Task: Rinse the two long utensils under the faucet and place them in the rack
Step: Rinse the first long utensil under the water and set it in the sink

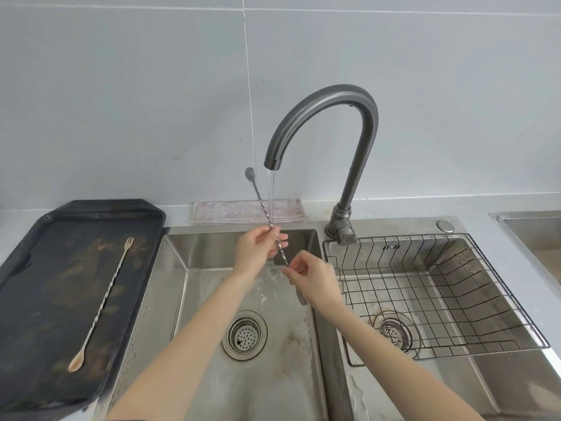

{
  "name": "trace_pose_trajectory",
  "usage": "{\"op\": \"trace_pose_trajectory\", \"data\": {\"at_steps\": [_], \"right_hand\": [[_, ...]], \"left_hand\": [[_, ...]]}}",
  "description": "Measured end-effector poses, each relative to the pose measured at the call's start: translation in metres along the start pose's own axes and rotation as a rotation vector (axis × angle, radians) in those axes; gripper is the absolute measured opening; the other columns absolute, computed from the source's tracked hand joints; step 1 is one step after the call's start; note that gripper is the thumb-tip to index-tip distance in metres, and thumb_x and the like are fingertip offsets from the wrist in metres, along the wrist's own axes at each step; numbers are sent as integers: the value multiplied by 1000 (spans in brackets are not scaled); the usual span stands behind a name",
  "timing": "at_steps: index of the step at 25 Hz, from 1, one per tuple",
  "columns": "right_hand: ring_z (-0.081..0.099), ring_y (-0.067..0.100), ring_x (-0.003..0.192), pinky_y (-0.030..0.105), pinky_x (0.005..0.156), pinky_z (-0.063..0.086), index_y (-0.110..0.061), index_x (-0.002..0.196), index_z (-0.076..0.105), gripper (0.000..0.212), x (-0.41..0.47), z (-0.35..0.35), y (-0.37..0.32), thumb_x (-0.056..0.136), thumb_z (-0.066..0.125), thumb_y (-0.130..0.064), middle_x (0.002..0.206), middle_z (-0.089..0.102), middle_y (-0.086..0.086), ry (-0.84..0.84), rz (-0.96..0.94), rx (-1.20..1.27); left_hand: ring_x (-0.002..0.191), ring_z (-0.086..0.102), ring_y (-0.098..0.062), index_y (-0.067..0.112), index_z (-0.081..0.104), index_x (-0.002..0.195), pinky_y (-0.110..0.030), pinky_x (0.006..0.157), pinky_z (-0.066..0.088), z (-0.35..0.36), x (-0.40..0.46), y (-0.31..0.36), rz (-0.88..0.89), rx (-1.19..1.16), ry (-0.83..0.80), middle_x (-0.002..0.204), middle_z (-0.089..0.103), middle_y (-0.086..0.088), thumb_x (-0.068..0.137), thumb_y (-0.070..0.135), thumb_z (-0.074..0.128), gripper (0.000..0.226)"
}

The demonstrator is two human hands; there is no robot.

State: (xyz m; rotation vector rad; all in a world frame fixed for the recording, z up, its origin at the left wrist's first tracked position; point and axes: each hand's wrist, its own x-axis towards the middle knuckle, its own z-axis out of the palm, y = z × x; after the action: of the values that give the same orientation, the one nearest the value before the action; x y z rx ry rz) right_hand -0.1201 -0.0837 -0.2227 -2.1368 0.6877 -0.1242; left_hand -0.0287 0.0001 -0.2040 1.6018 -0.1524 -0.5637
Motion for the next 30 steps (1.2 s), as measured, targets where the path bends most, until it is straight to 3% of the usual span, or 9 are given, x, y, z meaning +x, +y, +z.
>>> {"op": "trace_pose_trajectory", "data": {"at_steps": [3,6,12,17,20,23,25,28,30], "right_hand": [[66,23,72,30,74,50,-24,73,57,12,3,-11,1,83,63,-20,68,66,1,-71,10,36],[66,18,75,29,85,50,-24,79,63,10,8,-29,-3,83,62,-14,71,68,2,-155,-10,73],[61,-8,55,12,60,46,-20,79,63,14,21,-51,-26,85,62,-8,73,66,-1,-141,-14,397],[56,14,71,22,65,47,-18,82,69,9,39,-36,-52,86,63,-15,68,60,-1,11,-68,444],[57,14,75,31,78,53,-9,95,72,16,50,-31,-66,86,64,-19,68,62,-6,52,-55,396],[55,7,62,9,69,47,-9,96,72,18,57,-30,-74,86,64,-22,77,66,0,75,-105,292],[51,0,57,4,58,41,-11,96,72,18,59,-31,-76,87,62,-23,78,65,-1,87,-126,227],[59,11,69,23,74,51,-10,94,71,15,60,-31,-81,87,61,-18,86,71,5,97,-131,255],[64,15,76,24,77,53,-10,94,72,14,60,-33,-84,86,62,-16,94,75,9,111,-151,280]], "left_hand": [[51,66,8,10,59,88,-6,55,52,-5,1,3,-71,-129,18,95,66,-6,93,13,50,11],[54,67,6,15,57,80,-12,64,52,-13,4,4,-151,-268,40,88,65,0,94,12,47,18],[53,67,2,10,60,74,-9,46,51,-23,4,1,-307,-416,106,81,64,0,95,11,45,25],[42,65,0,12,55,75,-17,51,48,-27,4,-4,-437,-289,35,49,71,6,95,23,46,25],[41,63,2,14,56,75,-18,54,42,-29,4,-5,-351,-18,-2,45,69,8,96,24,43,27],[64,63,-3,10,62,93,-12,59,41,-25,3,6,-56,219,32,77,68,4,94,17,49,14],[76,59,-8,6,61,109,-6,61,43,-20,3,18,78,311,11,93,63,0,91,16,54,23],[75,58,-8,9,66,104,-1,61,42,-11,8,25,175,431,7,92,67,-3,89,24,56,23],[80,62,-14,12,70,98,-15,77,49,-9,10,23,182,385,33,88,72,-8,87,26,58,21]]}}
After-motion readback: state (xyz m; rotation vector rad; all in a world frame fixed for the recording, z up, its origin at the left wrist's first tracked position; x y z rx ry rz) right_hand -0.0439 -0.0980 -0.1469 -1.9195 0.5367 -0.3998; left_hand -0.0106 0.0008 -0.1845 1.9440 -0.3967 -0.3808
